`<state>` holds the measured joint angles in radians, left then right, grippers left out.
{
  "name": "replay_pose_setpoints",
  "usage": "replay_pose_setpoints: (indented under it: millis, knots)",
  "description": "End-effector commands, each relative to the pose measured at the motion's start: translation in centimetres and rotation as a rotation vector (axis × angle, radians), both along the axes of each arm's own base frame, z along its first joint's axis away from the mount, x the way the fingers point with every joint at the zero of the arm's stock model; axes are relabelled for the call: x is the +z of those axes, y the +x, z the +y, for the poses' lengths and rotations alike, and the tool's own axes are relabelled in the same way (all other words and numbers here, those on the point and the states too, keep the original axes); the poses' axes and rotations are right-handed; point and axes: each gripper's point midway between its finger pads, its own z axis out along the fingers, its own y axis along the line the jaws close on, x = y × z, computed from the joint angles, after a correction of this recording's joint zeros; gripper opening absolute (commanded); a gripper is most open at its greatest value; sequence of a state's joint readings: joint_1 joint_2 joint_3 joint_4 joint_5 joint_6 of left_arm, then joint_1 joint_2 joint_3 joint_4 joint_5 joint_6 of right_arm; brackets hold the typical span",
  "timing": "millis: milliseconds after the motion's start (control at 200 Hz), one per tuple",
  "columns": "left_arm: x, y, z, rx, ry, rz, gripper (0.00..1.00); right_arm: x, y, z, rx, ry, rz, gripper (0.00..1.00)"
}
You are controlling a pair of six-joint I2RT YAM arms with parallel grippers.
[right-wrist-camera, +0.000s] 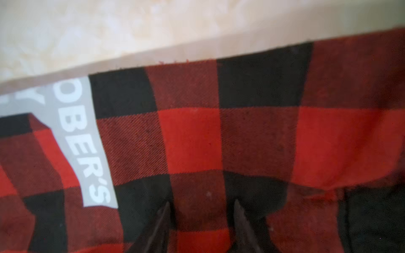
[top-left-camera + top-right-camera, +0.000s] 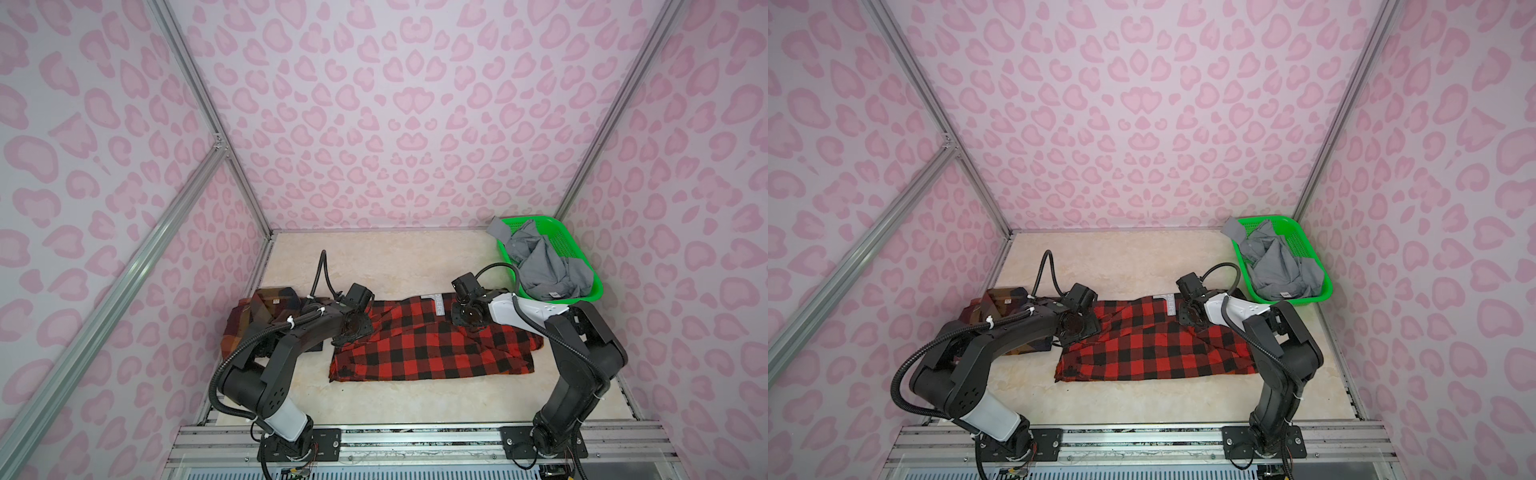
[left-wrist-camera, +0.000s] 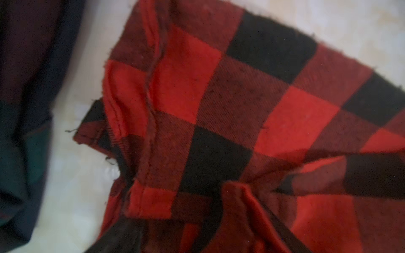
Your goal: Fold and stack the long sleeve shirts
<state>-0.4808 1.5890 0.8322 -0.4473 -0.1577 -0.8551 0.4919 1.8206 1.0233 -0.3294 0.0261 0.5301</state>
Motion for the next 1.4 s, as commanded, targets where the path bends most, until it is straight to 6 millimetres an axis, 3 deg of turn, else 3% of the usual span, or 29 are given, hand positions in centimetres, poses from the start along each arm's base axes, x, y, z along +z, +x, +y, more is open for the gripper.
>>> replay_pose_setpoints:
  millis: [0, 475, 620, 645, 760, 895, 1030, 1115, 1275, 1395]
  knots:
    - [-0.3, -2.6, 0.2, 0.046, -0.009, 0.04, 0.78, -3.1, -3.3, 1.4, 0.066, 0.014, 0.211, 0.48]
    - [-0.3, -11.6, -0.1, 0.108, -0.095, -0.016, 0.76, -3.8, 1.5, 7.1, 0.206, 0.032, 0.2, 0.47]
    - [-0.6, -14.1, -1.4, 0.119, -0.13, -0.033, 0.76, -3.6, 2.4, 9.2, 0.287, 0.03, 0.183, 0.46]
    - [-0.6, -14.4, -1.7, 0.117, -0.136, -0.04, 0.76, -2.8, 3.3, 10.1, 0.303, 0.037, 0.156, 0.46]
    - [-0.4, -16.0, -3.5, 0.118, -0.159, -0.064, 0.75, -2.8, 4.2, 10.8, 0.344, 0.003, 0.154, 0.46]
    - [0.8, -17.1, -6.2, 0.084, -0.152, -0.093, 0.76, -0.3, 4.6, 11.4, 0.365, -0.019, 0.106, 0.46]
    - [2.9, -16.2, -5.7, 0.051, -0.07, -0.16, 0.79, 4.6, 3.8, 11.3, 0.336, -0.004, 0.003, 0.46]
    - [4.5, -15.4, -5.7, 0.013, -0.084, -0.222, 0.79, 7.7, 3.1, 10.3, 0.284, 0.005, -0.058, 0.47]
    - [9.0, -13.7, -5.2, -0.086, -0.1, -0.364, 0.8, 8.1, -1.4, 7.4, 0.225, 0.039, -0.04, 0.47]
    - [10.3, -12.4, -3.7, -0.127, -0.104, -0.402, 0.8, 7.1, -4.3, 6.4, 0.185, 0.088, -0.01, 0.48]
